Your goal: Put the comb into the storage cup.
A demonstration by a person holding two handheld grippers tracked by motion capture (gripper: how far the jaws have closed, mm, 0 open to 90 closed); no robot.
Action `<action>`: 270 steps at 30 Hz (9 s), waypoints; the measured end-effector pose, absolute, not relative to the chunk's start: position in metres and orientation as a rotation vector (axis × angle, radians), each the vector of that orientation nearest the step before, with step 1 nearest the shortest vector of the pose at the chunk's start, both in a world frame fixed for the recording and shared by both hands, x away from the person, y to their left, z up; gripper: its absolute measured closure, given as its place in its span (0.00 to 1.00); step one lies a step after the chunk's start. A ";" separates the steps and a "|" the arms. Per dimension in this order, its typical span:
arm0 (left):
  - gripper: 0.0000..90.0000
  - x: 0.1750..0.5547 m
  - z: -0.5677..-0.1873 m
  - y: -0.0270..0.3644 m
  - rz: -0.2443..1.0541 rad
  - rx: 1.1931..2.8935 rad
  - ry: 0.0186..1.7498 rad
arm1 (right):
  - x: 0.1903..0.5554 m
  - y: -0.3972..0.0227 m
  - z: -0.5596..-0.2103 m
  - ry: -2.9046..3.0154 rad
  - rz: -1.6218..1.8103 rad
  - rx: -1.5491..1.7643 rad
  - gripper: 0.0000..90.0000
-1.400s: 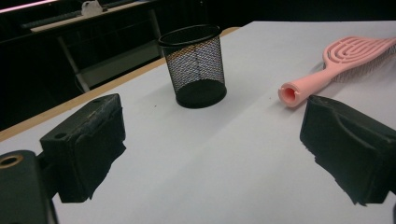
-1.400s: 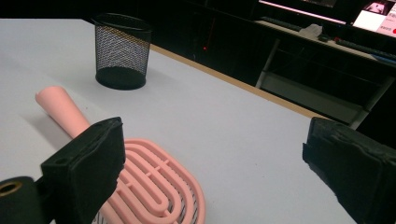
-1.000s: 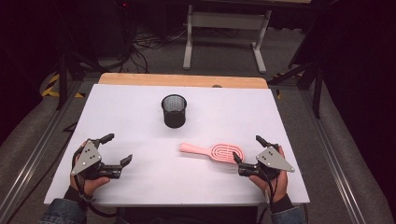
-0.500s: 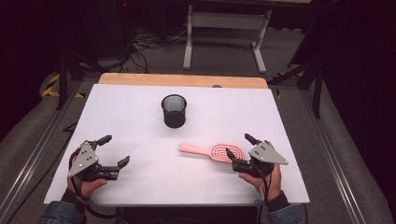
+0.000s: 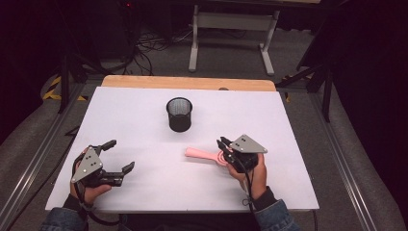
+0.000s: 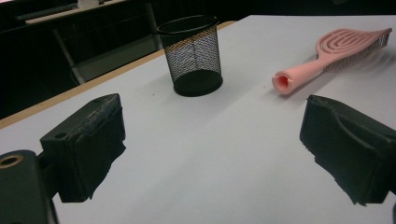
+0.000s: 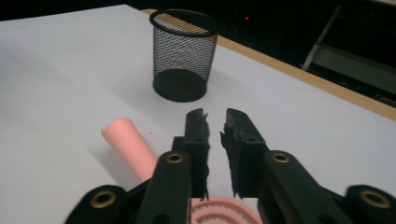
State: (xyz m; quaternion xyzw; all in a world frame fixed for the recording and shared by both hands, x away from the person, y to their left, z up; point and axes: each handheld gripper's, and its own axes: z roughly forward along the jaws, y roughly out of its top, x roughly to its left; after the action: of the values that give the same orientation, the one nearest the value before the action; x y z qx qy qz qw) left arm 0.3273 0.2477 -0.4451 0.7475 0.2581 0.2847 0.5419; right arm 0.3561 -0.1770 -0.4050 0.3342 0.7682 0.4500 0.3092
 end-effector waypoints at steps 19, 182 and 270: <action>0.09 0.327 -0.445 0.248 0.646 1.778 0.594 | 0.391 -0.112 -0.442 2.243 0.937 0.999 1.00; 0.10 0.332 -0.449 0.242 0.603 1.836 0.588 | 0.390 -0.183 -0.421 2.717 0.718 0.721 0.78; 0.17 0.380 -0.409 0.117 0.234 1.740 0.527 | 0.345 -0.159 -0.409 2.056 1.264 0.569 0.78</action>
State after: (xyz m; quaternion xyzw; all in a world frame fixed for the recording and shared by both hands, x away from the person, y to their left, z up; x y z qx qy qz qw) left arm 0.3800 0.1174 -0.4094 0.7533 0.2279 0.1015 0.6085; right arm 0.3446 -0.1595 -0.4086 0.2172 0.7841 0.4821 0.3251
